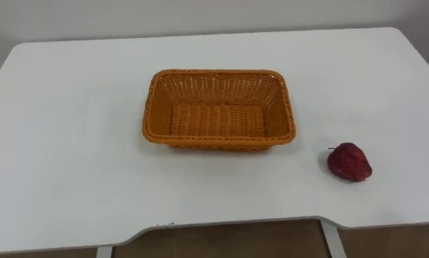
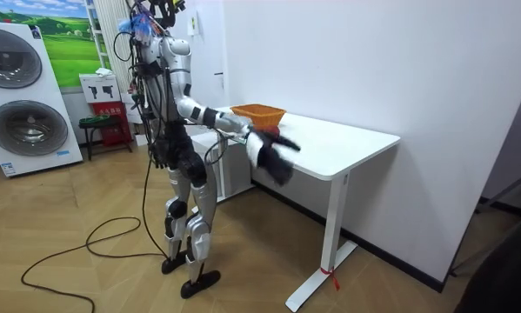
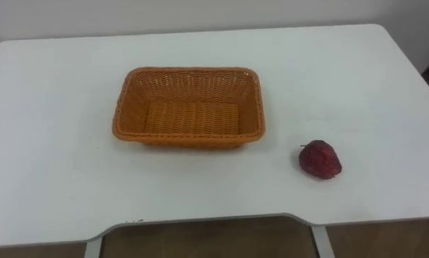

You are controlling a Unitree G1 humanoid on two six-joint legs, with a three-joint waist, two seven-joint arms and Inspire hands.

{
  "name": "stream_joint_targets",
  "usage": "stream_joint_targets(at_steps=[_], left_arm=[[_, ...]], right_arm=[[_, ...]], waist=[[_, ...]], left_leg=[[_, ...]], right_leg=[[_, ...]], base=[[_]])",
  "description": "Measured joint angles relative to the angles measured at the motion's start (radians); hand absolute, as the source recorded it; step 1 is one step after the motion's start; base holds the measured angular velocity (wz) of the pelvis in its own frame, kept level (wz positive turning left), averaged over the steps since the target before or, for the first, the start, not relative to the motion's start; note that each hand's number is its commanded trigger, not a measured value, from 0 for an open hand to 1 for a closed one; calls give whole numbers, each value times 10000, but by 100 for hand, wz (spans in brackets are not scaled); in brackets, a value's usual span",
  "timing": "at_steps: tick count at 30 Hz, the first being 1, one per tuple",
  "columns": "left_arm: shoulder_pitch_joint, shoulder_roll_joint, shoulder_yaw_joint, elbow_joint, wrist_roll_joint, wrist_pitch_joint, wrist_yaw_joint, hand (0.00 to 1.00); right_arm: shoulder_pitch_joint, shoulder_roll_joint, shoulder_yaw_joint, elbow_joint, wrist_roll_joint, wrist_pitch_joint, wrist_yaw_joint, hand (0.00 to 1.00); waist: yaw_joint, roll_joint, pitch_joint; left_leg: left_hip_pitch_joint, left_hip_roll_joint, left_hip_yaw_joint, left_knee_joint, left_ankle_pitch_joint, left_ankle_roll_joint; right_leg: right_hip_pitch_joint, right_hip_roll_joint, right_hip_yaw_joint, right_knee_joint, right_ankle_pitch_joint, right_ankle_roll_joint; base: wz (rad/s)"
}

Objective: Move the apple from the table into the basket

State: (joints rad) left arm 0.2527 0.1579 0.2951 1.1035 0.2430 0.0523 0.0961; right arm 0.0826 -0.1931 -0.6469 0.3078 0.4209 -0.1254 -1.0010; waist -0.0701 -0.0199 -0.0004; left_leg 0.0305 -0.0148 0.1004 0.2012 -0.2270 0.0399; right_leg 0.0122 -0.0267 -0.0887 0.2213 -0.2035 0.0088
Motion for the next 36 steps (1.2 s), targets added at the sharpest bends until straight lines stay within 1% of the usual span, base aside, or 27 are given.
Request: stream_joint_targets(at_steps=[2,3,4,5,6,7,8,9,10,13,16,17,20,23,25,28,36], left_arm=[[52,-3,-477,0,-103,-23,94,0],[46,-16,-546,7,-119,-41,91,0],[25,-21,-699,21,-115,-114,91,0],[9,-15,-847,5,-124,-177,96,0],[11,-15,-908,-16,-123,-196,96,0],[12,-12,-1067,-52,-120,-237,92,0],[12,-12,-1230,-61,-120,-267,79,0],[22,-14,-1279,-61,-124,-286,65,0],[28,-13,-1350,-61,-131,-299,22,0],[45,29,-1590,-51,-129,-314,-172,0],[34,124,-1814,-59,-132,-360,-387,0],[10,118,-1817,-78,-134,-373,-403,0],[-105,117,-1816,-72,-143,-433,-403,0],[-131,119,-1817,-26,-157,-583,-412,0],[-133,121,-1816,-18,-153,-584,-426,0],[-131,121,-1820,-12,-163,-583,-473,0],[-211,115,-1992,12,-180,-599,-469,0]], right_arm=[[5,2,670,-909,-1314,-266,-259,0],[8,3,833,-1133,-1605,-270,-269,0],[17,1,1135,-1504,-2163,-276,-278,0],[33,1,1445,-1854,-2623,-291,-223,0],[43,-3,1620,-2029,-2804,-303,-184,0],[86,-5,1936,-2230,-3103,-421,-67,0],[124,-4,2202,-2357,-3206,-522,111,0],[128,-4,2341,-2410,-3268,-531,202,0],[128,-4,2608,-2464,-3561,-559,449,0],[133,2,3315,-2582,-4355,-592,1165,0],[144,-3,3995,-2581,-4859,-593,1685,0],[186,-3,4273,-2579,-5087,-593,1897,0],[325,-1,4885,-2561,-5466,-603,2447,0],[385,0,5351,-2400,-5557,-617,2963,0],[447,0,5547,-2399,-5553,-620,3176,0],[614,-1,5816,-2397,-5551,-624,3412,0],[874,0,6096,-1882,-5539,-643,3761,0]], waist=[[44,-43,-24],[99,-66,-17],[211,-121,-30],[270,-115,-63],[326,-128,-58],[421,-157,-49],[490,-181,-56],[518,-178,-55],[553,-161,-50],[559,0,-2],[658,141,23],[678,177,19],[744,197,10],[781,135,24],[802,96,33],[805,63,19],[831,100,1]], left_leg=[[-51,8,1,18,11,-1],[-52,7,4,17,11,-1],[-51,18,41,22,11,-2],[-50,22,40,26,10,-2],[-50,26,40,26,10,-2],[-51,29,39,26,10,-2],[-51,28,34,24,10,-2],[-49,27,31,24,10,-2],[-47,22,21,23,10,-2],[-48,17,-60,23,10,-2],[-37,41,8,24,11,-3],[-37,48,27,26,12,-5],[-39,53,25,27,16,-11],[-39,46,16,23,16,-11],[-42,44,13,13,16,-11],[-40,45,-33,-7,16,-11],[13,38,-47,-9,16,-11]], right_leg=[[-89,11,10,8,6,-6],[-96,15,26,15,7,-6],[-109,26,57,12,10,-11],[-101,28,48,7,12,-13],[-101,28,42,8,13,-15],[-102,28,36,7,16,-18],[-95,22,24,7,18,-17],[-88,15,4,4,19,-16],[-83,5,-20,-4,21,-12],[-64,1,-33,-14,35,-8],[-74,15,-39,-13,42,-20],[-77,16,-44,-14,47,-28],[-57,12,-84,-12,50,-33],[-30,-2,-132,-18,52,-32],[-30,-3,-132,-22,53,-30],[-27,-2,-180,-25,53,-30],[76,9,-170,-177,80,-34]], base=[[0],[-6],[-4],[-4],[0],[0],[0],[5],[3],[0],[-1],[0],[2],[3],[0],[2],[0]])
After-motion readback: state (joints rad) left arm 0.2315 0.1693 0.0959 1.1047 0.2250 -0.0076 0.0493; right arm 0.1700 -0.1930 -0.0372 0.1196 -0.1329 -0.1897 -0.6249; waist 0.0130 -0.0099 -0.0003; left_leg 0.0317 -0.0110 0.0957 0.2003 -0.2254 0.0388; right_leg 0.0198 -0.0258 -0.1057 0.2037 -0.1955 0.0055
